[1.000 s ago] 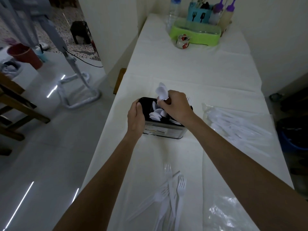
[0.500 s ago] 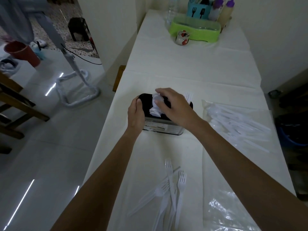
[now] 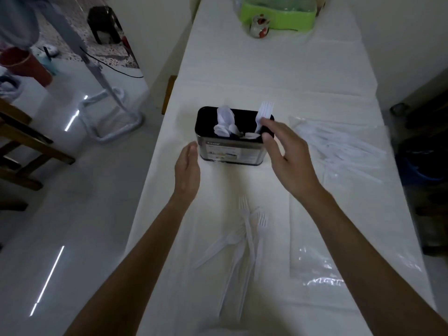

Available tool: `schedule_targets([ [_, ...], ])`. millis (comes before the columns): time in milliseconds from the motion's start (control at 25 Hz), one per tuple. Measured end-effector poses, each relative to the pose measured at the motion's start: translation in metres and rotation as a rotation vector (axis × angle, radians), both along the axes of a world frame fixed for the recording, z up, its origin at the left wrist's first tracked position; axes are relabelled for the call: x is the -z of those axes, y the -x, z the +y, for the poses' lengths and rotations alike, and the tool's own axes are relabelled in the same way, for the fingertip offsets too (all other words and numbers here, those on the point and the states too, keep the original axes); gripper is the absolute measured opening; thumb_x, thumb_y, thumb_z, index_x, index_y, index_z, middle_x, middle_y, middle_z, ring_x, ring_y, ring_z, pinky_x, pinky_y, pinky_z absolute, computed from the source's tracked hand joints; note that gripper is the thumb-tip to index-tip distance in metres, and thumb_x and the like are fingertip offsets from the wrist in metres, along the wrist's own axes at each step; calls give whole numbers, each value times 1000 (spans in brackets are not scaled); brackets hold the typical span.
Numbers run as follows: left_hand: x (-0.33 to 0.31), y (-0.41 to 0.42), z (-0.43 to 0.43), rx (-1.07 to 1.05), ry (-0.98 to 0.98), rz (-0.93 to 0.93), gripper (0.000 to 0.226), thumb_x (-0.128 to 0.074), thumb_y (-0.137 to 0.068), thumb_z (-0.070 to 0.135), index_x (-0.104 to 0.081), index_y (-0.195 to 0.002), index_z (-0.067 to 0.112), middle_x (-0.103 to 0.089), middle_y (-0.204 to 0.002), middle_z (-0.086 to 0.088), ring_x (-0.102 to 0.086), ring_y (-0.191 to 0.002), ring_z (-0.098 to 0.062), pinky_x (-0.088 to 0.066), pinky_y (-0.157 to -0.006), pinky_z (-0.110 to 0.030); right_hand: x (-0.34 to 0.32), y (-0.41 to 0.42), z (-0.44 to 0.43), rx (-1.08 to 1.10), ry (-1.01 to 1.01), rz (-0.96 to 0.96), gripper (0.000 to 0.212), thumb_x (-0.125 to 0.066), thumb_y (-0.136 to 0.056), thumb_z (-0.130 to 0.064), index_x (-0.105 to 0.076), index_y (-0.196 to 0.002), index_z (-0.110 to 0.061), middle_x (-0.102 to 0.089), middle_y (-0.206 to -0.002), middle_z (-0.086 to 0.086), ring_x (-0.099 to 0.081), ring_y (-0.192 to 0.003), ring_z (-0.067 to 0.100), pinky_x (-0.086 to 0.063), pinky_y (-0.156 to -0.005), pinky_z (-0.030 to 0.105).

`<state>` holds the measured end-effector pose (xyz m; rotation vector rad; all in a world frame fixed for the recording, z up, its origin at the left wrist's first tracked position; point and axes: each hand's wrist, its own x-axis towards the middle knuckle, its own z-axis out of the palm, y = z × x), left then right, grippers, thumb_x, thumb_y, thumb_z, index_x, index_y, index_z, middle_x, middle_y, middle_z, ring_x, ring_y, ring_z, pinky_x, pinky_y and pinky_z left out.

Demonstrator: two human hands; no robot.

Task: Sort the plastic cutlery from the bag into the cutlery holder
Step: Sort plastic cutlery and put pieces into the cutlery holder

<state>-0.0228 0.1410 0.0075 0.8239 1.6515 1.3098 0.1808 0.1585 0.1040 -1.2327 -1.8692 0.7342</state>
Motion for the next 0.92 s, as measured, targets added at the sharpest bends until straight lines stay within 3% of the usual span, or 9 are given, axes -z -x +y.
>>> schedule_targets([
  [80,15,-11,-44,1,45,125,30,-41,-99,27,-58,-119,12,-59,-122,-4,-57,-108,-18,-48,-91,-26,24,-20,-42,85,75,48,31,-45,-97,-18,-59,-122,-6,-63,-117,0,-56,-107,2,-40,-93,9],
  [160,23,-24,-83,103,68,305,19,-49,-96,18,-62,-108,11,-62,-112,-8,-58,-89,-11,-46,-73,-9,54,-34,-85,143,182,56,25,-48,-96,-17,-64,-112,-8,-67,-110,1,-61,-101,4,-45,-88,10],
  [200,26,-29,-100,182,80,396,14,-53,-94,17,-63,-102,13,-64,-106,-7,-56,-82,-7,-44,-67,-7,68,-38,-104,150,226,33,20,-51,-94,-15,-66,-107,-9,-69,-103,1,-64,-94,5,-47,-82,9],
  [320,29,-36,-138,401,185,627,21,-64,-85,33,-64,-98,17,-63,-98,0,-57,-80,-10,-47,-69,-19,108,-39,-153,101,360,-110,12,-58,-88,-12,-69,-93,-15,-69,-87,-3,-63,-75,7,-49,-67,17],
  [440,34,-37,-157,591,260,835,37,-66,-80,41,-62,-108,18,-56,-103,3,-54,-93,-14,-42,-74,-23,133,-31,-182,1,459,-303,15,-57,-89,-20,-68,-99,-18,-64,-92,-7,-61,-82,7,-52,-74,24],
  [560,33,-36,-160,580,251,841,23,-59,-87,30,-62,-106,16,-54,-99,3,-56,-93,-17,-39,-72,-20,139,-26,-192,-67,360,-487,22,-51,-92,-21,-68,-104,-16,-61,-102,-2,-57,-94,13,-48,-81,24],
  [720,33,-30,-163,482,270,821,9,-58,-89,20,-59,-89,12,-50,-87,3,-50,-77,-14,-34,-63,-20,139,-35,-193,19,201,-641,29,-42,-85,-28,-69,-89,-18,-62,-89,-3,-60,-81,17,-47,-66,28],
  [840,37,-25,-171,348,287,796,7,-61,-86,19,-57,-85,13,-52,-86,0,-51,-75,-16,-37,-65,-24,137,-42,-193,96,194,-735,20,-58,-81,-35,-67,-81,-16,-61,-83,0,-60,-75,19,-49,-62,32],
  [920,38,-25,-173,295,301,808,9,-62,-85,20,-58,-91,14,-55,-92,-2,-52,-78,-18,-39,-66,-26,135,-37,-192,95,230,-842,31,-70,-72,-44,-66,-73,-14,-59,-77,2,-59,-70,20,-48,-58,33],
])
